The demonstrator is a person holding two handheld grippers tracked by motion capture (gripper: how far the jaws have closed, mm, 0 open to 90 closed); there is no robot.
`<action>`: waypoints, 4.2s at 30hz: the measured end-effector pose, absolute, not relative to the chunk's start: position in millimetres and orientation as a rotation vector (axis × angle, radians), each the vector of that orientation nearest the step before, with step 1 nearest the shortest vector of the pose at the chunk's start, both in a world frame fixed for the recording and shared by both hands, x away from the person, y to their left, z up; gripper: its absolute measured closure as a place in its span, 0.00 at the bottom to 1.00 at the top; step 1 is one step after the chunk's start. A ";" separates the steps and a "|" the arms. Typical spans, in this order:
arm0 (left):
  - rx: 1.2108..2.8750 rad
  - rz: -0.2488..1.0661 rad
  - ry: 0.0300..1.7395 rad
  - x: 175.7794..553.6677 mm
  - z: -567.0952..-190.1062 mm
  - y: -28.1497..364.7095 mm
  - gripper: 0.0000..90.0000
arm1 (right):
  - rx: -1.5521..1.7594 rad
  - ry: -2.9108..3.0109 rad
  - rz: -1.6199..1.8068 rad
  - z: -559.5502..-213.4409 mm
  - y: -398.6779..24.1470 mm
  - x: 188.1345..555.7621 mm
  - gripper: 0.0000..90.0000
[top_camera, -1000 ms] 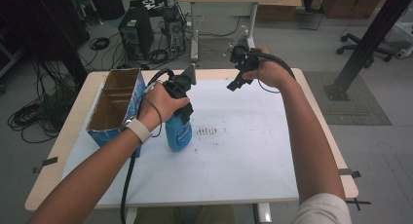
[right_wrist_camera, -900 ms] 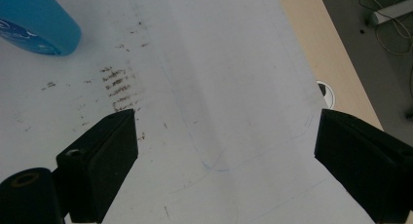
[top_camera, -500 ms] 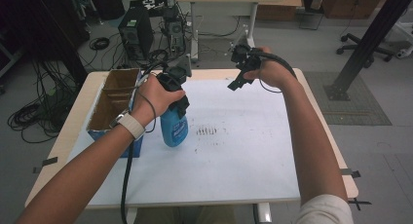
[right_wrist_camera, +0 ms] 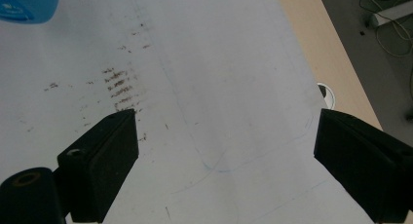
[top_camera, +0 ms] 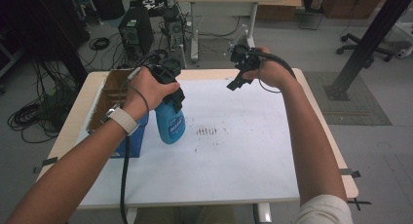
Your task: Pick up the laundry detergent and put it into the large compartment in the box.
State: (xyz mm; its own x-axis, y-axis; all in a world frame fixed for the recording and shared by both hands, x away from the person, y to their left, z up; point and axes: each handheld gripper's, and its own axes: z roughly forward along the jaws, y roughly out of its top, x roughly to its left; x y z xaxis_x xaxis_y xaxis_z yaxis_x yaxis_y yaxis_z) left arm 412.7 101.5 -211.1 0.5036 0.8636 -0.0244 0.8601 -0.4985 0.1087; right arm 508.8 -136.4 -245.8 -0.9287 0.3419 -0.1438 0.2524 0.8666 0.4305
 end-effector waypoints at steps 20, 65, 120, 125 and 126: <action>2.607 0.126 1.556 412.5 -167.3 112.7 0.41 | 0.461 2.824 0.604 -245.0 -137.6 508.3 0.10; 2.411 0.168 1.758 422.9 -82.2 151.0 0.41 | 0.449 2.824 0.613 -244.0 -136.6 507.7 0.10; 2.192 0.227 2.056 427.0 -72.2 238.8 0.41 | 0.445 2.822 0.615 -244.8 -135.5 508.8 0.10; 2.181 0.216 2.055 427.1 -77.6 243.7 0.41 | 0.445 2.822 0.616 -244.2 -135.7 508.2 0.10; 2.179 0.207 2.057 427.1 -79.0 245.0 0.41 | 0.446 2.821 0.617 -244.1 -135.8 508.1 0.10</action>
